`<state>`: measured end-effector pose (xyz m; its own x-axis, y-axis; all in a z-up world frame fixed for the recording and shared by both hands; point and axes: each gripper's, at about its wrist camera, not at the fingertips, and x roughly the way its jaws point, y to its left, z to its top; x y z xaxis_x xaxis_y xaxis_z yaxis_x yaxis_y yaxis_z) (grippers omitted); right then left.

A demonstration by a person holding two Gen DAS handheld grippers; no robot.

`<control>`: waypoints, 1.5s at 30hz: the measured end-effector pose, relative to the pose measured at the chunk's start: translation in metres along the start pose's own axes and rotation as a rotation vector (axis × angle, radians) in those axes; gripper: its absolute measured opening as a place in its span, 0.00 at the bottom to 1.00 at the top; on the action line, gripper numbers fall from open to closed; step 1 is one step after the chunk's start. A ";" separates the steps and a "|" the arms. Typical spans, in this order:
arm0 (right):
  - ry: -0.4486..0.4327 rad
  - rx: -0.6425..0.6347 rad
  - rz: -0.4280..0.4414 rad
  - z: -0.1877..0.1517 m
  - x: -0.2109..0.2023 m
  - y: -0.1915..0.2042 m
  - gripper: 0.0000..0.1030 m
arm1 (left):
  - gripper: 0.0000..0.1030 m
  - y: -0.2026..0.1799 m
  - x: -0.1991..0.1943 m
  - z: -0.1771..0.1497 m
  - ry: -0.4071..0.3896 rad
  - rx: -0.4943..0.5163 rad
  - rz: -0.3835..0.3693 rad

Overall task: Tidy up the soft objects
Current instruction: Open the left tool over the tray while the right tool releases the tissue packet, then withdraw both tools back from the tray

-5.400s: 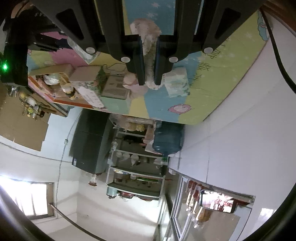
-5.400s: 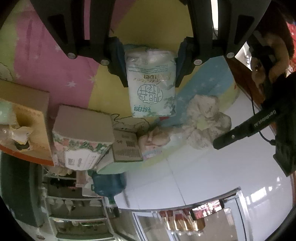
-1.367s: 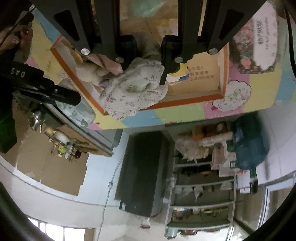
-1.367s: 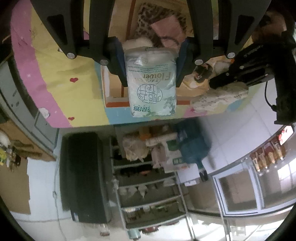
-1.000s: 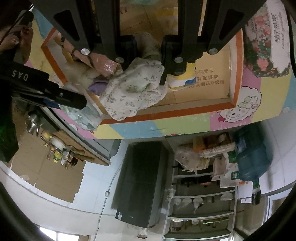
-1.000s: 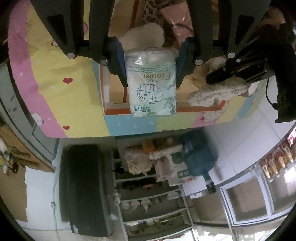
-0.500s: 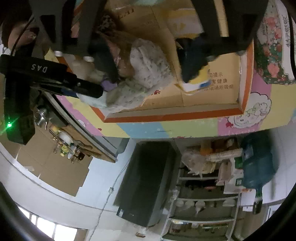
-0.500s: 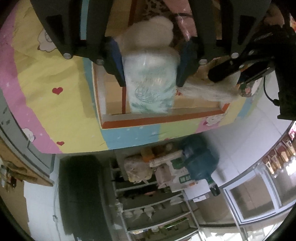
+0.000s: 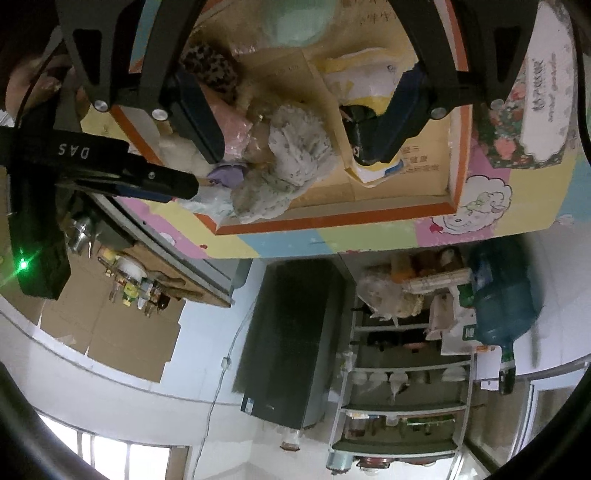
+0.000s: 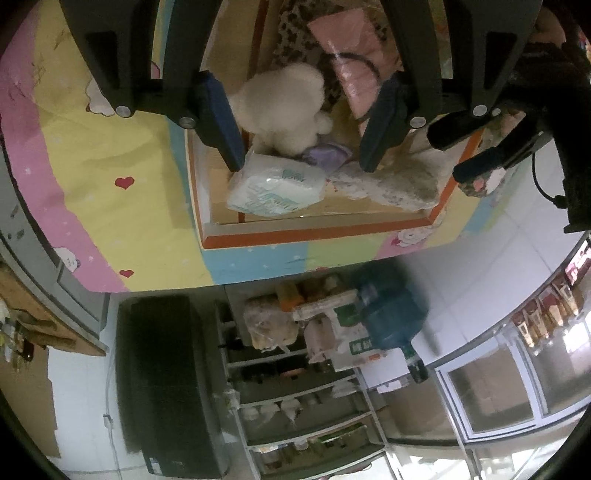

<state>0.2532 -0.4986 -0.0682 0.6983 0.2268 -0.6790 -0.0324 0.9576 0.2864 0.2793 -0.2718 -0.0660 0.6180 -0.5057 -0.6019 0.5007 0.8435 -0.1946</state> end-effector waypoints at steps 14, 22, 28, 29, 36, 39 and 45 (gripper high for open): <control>-0.050 -0.048 0.029 -0.014 -0.040 0.039 0.64 | 0.80 0.002 -0.056 -0.012 -0.078 0.038 0.021; -0.093 -0.084 0.066 -0.031 -0.070 0.072 0.64 | 0.80 0.004 -0.093 -0.024 -0.130 0.085 0.092; -0.117 -0.122 0.092 -0.042 -0.088 0.097 0.64 | 0.80 0.014 -0.115 -0.033 -0.167 0.087 0.115; -0.119 -0.128 0.099 -0.044 -0.090 0.101 0.64 | 0.80 0.016 -0.119 -0.036 -0.173 0.082 0.118; -0.129 -0.175 0.142 -0.056 -0.100 0.136 0.64 | 0.80 0.040 -0.144 -0.044 -0.203 0.049 0.164; -0.130 -0.195 0.167 -0.061 -0.101 0.152 0.64 | 0.80 0.053 -0.155 -0.047 -0.213 0.032 0.186; -0.118 -0.248 0.219 -0.077 -0.099 0.188 0.64 | 0.80 0.090 -0.181 -0.051 -0.231 -0.003 0.257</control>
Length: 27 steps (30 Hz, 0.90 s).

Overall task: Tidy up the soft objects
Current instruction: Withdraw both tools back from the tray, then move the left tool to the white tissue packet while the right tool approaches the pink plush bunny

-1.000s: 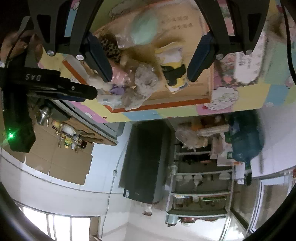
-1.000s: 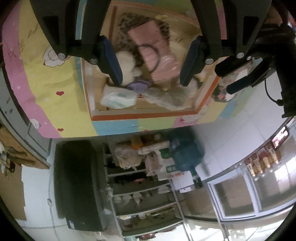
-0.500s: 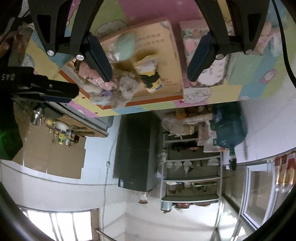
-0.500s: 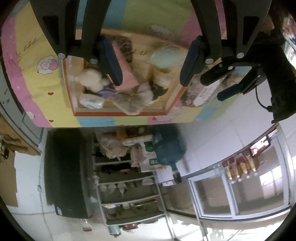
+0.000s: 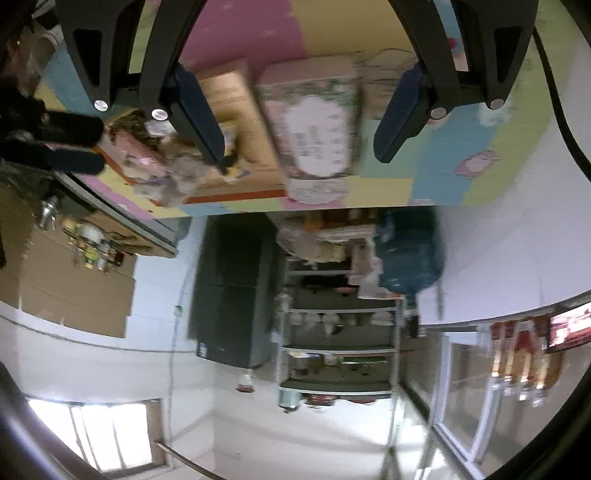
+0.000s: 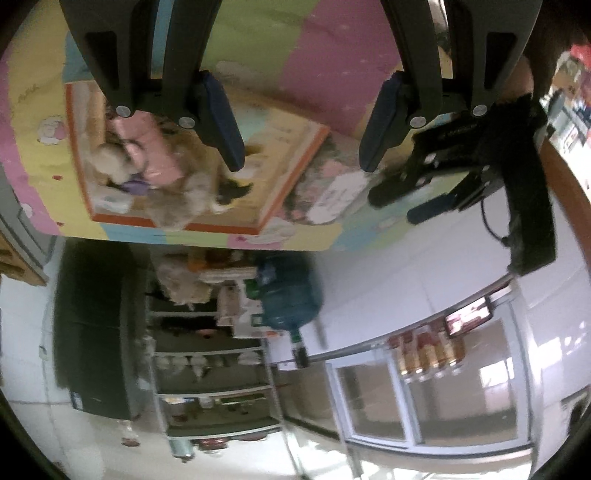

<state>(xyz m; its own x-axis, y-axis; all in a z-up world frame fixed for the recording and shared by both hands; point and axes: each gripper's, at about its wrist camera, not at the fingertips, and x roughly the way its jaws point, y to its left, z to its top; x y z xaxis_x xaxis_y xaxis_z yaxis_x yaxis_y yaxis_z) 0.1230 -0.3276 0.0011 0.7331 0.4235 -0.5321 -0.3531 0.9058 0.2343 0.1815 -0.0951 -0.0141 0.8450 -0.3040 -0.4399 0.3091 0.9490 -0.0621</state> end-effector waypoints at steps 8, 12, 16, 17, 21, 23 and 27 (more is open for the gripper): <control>0.018 -0.050 0.111 -0.009 0.020 0.051 0.64 | 0.80 0.070 -0.014 -0.009 0.002 -0.016 0.160; 0.031 -0.074 0.172 -0.016 0.030 0.075 0.64 | 0.80 0.115 -0.014 -0.019 0.027 -0.055 0.235; 0.053 -0.101 0.215 -0.023 0.043 0.095 0.64 | 0.80 0.154 -0.009 -0.026 0.055 -0.122 0.264; 0.058 -0.107 0.221 -0.024 0.046 0.099 0.64 | 0.80 0.163 -0.006 -0.028 0.065 -0.139 0.270; 0.084 -0.112 0.249 -0.029 0.056 0.105 0.64 | 0.80 0.191 0.007 -0.039 0.118 -0.202 0.290; 0.096 -0.110 0.258 -0.030 0.062 0.107 0.64 | 0.80 0.201 0.016 -0.045 0.160 -0.225 0.288; 0.114 -0.095 0.267 -0.033 0.071 0.104 0.64 | 0.80 0.210 0.035 -0.056 0.229 -0.252 0.285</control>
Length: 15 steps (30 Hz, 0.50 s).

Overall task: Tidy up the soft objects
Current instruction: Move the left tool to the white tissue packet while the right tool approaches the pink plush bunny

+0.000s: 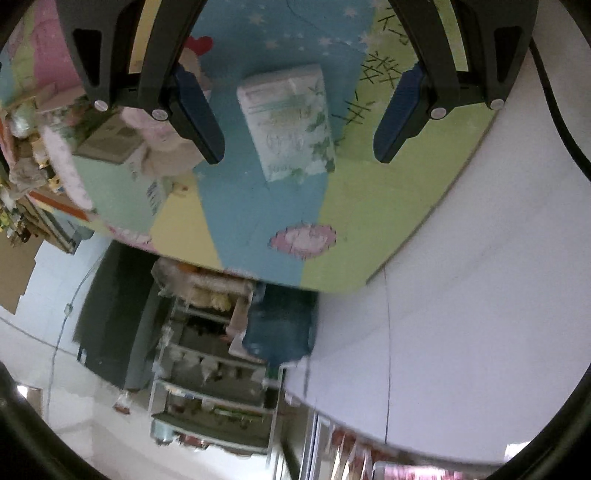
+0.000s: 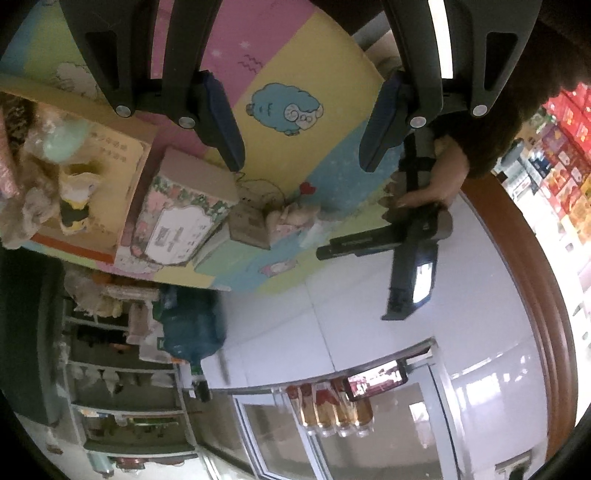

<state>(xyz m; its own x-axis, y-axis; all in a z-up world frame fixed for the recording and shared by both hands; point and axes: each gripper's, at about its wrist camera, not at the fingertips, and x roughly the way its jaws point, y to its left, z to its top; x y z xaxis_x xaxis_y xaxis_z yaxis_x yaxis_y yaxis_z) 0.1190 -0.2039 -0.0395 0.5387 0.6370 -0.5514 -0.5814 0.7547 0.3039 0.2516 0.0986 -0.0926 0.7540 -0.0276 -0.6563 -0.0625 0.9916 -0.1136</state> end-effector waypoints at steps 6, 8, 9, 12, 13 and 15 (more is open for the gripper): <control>0.021 0.032 0.023 -0.004 0.008 -0.010 0.64 | 0.80 -0.007 0.015 -0.007 0.045 0.003 0.013; 0.023 0.035 0.026 -0.005 0.009 -0.011 0.64 | 0.80 -0.008 0.015 -0.007 0.053 0.003 0.017; 0.024 0.036 0.025 -0.005 0.010 -0.012 0.64 | 0.80 -0.009 0.018 -0.006 0.068 0.008 0.021; 0.026 0.040 0.028 -0.005 0.012 -0.013 0.64 | 0.80 -0.012 0.037 -0.009 0.181 0.029 0.038; 0.026 0.041 0.028 -0.005 0.012 -0.013 0.64 | 0.79 -0.013 0.039 -0.009 0.191 0.035 0.052; 0.026 0.041 0.031 -0.005 0.012 -0.012 0.64 | 0.79 -0.014 0.036 -0.009 0.178 0.033 0.051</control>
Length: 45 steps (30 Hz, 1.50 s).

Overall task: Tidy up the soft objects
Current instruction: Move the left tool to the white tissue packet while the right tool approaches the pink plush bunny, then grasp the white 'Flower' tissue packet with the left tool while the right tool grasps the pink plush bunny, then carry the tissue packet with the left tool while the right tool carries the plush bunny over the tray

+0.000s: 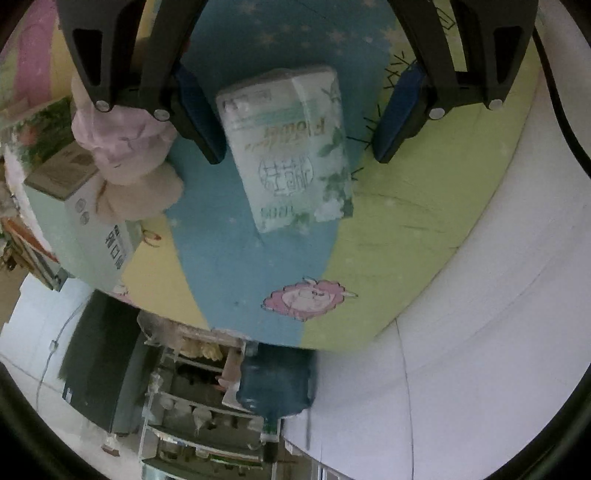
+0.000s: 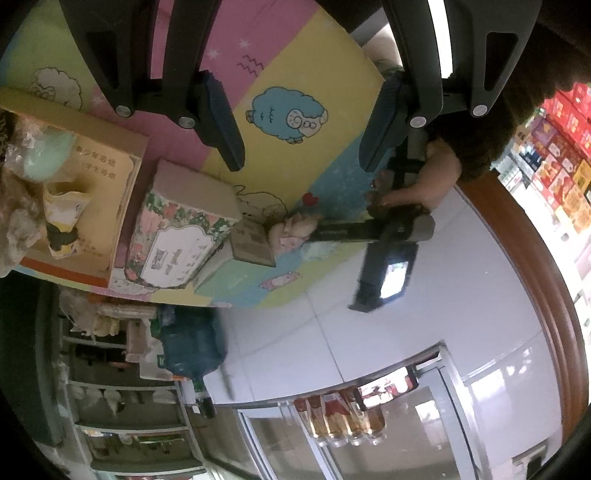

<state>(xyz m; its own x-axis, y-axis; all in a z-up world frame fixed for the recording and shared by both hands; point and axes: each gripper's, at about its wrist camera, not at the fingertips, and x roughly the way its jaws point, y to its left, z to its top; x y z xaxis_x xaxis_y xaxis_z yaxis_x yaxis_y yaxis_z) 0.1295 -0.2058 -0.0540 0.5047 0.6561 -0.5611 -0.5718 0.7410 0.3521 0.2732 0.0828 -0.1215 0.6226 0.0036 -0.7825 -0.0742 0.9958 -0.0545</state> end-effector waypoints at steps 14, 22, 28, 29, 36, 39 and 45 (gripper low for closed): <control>0.001 0.055 -0.005 0.018 0.021 0.018 0.64 | 0.47 0.019 -0.050 -0.023 -0.158 -0.046 -0.120; -0.017 0.249 0.067 0.041 0.076 0.024 0.64 | 0.47 0.034 -0.119 -0.087 -0.350 -0.073 -0.149; 0.000 0.439 -0.060 0.043 0.133 0.014 0.64 | 0.47 0.053 -0.137 -0.116 -0.394 -0.109 -0.144; -0.002 0.458 -0.084 0.043 0.140 0.011 0.64 | 0.47 0.055 -0.140 -0.120 -0.398 -0.104 -0.142; -0.012 0.543 -0.142 0.048 0.167 -0.003 0.64 | 0.47 0.063 -0.134 -0.125 -0.408 -0.117 -0.187; 0.022 0.544 -0.152 0.048 0.178 -0.005 0.64 | 0.47 0.064 -0.131 -0.127 -0.402 -0.123 -0.208; 0.010 0.508 -0.171 0.045 0.179 -0.006 0.27 | 0.48 0.065 -0.121 -0.129 -0.384 -0.131 -0.234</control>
<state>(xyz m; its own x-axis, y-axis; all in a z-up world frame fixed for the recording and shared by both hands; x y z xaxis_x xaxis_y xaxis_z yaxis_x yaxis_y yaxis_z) 0.2519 -0.0863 -0.1227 0.5556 0.5207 -0.6482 -0.0962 0.8146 0.5720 0.0926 0.1349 -0.1101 0.8755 -0.1615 -0.4555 0.0203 0.9540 -0.2992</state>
